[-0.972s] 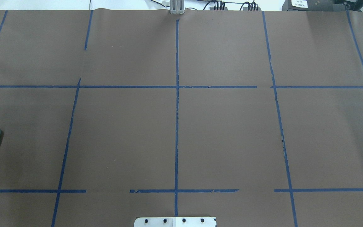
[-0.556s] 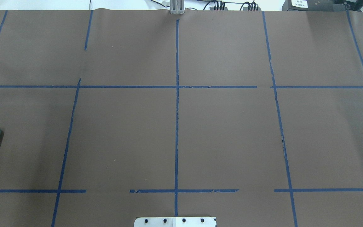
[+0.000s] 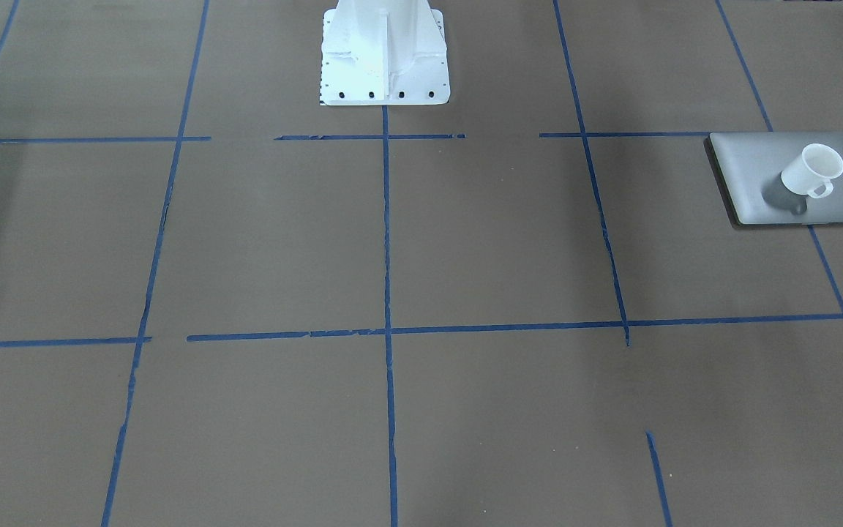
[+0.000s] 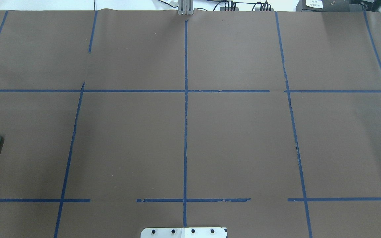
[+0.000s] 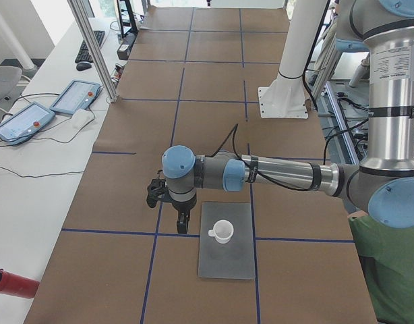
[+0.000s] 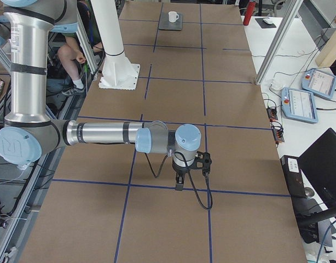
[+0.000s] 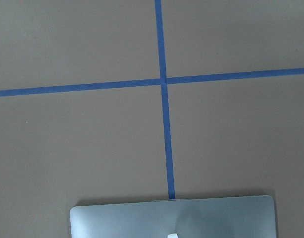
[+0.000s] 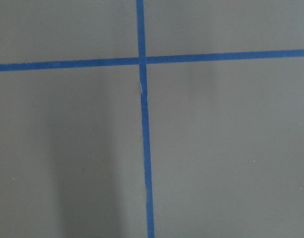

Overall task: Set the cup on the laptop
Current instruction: 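Lower the white cup onto the laptop lid and open the left gripper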

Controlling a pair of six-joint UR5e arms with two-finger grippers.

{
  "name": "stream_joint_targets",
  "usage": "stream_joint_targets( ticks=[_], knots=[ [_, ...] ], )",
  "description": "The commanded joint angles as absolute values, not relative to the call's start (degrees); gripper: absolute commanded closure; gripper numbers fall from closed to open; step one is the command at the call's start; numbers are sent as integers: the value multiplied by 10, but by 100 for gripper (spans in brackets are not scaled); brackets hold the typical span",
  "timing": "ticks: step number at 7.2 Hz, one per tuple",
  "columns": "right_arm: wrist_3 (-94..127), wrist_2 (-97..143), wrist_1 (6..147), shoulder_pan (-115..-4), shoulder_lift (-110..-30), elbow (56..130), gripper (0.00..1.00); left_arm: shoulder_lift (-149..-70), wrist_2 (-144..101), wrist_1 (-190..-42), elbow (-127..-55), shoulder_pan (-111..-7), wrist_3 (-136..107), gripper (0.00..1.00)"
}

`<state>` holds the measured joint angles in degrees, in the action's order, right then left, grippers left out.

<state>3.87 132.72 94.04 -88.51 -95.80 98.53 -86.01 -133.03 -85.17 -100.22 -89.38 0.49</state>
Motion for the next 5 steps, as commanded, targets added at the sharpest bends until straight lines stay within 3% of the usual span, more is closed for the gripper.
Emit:
stream_joint_targets(
  ticks=[1,5],
  knots=[
    [39,1327,940,-885,-958,985,0,-856,-1332,-831,-992,-908,25,0],
    [39,1327,940,-885,-958,985,0,-816,-1383,-838,-986,-911,42,0]
  ],
)
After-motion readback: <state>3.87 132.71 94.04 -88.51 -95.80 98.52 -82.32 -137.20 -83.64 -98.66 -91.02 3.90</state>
